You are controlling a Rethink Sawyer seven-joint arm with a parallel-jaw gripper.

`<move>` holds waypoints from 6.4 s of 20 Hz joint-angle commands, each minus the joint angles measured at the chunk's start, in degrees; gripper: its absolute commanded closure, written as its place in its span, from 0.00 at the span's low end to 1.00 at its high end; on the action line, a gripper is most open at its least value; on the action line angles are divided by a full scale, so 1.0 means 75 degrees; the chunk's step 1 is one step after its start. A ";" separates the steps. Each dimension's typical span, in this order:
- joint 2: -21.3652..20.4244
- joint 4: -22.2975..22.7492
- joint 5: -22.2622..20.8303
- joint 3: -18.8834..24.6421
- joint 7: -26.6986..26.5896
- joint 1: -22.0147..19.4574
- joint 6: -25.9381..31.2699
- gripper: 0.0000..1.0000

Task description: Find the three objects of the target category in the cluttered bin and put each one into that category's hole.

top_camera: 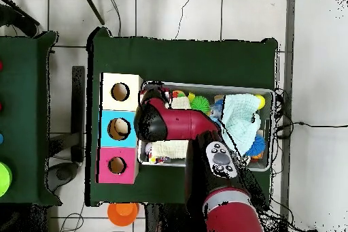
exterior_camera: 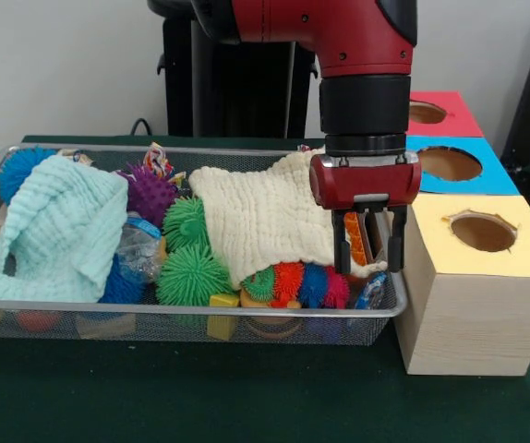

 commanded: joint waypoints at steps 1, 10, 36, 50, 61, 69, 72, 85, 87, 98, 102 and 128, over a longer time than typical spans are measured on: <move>0.0431 -0.0379 -0.0315 0.0428 0.0843 0.0003 -0.0300 0.00; 0.0682 -0.0539 -0.0390 0.0487 0.0793 0.0012 -0.0384 0.00; 0.1198 -0.1072 -0.0117 -0.0115 0.0793 0.0483 0.0020 0.00; 0.1130 -0.1171 -0.0065 -0.0385 0.0661 0.0608 0.0649 0.00; 0.1125 -0.1257 -0.0005 -0.0632 0.0599 0.0752 0.1170 0.00; 0.1110 -0.1297 -0.0059 -0.0784 0.0612 0.0816 0.1575 0.00; 0.1099 -0.1279 -0.0075 -0.0756 0.0590 0.0792 0.1753 0.00; 0.1695 -0.1165 -0.0165 0.0163 0.0412 0.0334 0.1543 0.00; 0.1733 -0.1176 -0.0175 0.0187 0.0424 0.0327 0.1509 0.00; 0.1930 -0.1030 -0.0045 0.0575 0.0458 0.0015 0.1754 0.00; 0.1897 -0.1003 0.0016 0.0591 0.0473 -0.0004 0.1978 0.00; 0.1948 -0.1521 -0.0078 0.0071 0.0300 0.0408 0.5504 0.00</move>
